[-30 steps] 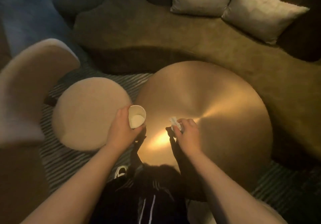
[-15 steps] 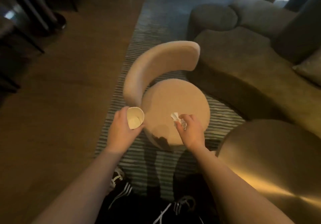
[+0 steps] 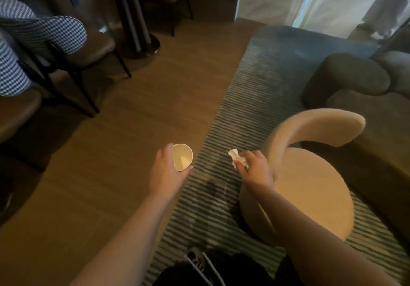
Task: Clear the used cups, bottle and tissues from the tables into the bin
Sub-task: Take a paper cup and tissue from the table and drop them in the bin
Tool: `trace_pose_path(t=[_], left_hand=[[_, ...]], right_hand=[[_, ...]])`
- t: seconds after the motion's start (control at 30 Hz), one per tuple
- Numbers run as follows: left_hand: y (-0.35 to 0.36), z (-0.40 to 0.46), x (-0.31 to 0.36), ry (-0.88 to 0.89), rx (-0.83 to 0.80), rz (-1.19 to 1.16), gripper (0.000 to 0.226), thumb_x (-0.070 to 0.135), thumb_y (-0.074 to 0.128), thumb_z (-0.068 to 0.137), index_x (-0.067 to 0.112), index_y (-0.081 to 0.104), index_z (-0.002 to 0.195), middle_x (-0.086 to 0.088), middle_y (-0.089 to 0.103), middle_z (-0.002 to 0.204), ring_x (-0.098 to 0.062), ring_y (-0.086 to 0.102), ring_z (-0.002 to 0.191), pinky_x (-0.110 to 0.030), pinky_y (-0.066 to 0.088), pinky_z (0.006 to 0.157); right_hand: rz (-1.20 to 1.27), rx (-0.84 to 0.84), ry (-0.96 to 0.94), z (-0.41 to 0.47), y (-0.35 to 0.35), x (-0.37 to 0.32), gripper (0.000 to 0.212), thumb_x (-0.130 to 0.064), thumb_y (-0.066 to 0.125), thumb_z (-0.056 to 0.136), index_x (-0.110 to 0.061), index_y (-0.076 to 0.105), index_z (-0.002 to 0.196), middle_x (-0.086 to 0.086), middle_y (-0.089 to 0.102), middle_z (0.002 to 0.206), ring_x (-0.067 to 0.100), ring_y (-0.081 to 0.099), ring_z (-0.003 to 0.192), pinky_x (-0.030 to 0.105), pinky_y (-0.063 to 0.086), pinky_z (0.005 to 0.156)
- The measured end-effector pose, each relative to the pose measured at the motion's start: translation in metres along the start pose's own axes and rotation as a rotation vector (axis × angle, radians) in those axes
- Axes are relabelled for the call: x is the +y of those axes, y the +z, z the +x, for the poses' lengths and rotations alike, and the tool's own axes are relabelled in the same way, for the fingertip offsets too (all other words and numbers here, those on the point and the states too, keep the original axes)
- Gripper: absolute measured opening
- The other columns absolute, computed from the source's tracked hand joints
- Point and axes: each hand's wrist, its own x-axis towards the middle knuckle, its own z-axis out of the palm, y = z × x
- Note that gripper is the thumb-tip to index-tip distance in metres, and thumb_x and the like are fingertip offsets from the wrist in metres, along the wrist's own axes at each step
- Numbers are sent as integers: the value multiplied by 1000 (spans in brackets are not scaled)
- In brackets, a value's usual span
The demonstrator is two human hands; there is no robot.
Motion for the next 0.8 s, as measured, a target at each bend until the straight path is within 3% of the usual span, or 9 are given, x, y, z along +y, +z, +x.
trace_pose_path(t=[0.4, 0.53, 0.8], left_hand=[[-24, 133, -43, -37, 71, 18, 78, 41, 82, 66, 22, 40, 129, -6, 50, 119, -29, 56, 101, -36, 47, 75], [-20, 211, -45, -16, 53, 55, 81, 39, 83, 66, 18, 41, 132, -9, 51, 122, -30, 55, 106, -39, 47, 78], [-10, 395, -10, 98, -25, 78, 83, 34, 85, 65, 12, 44, 134, -12, 50, 127, -32, 50, 114, -39, 42, 88]], right_hand=[[20, -1, 20, 128, 48, -70, 33, -36, 57, 89, -26, 56, 120, -7, 49, 107, 12, 48, 97, 28, 41, 81], [-1, 63, 0, 195, 67, -78, 28, -31, 58, 89, -24, 58, 117, -5, 52, 107, 11, 49, 93, 25, 40, 78], [22, 128, 139, 349, 74, -103, 28, -41, 54, 90, -27, 60, 113, -6, 53, 107, 9, 49, 93, 23, 41, 77]])
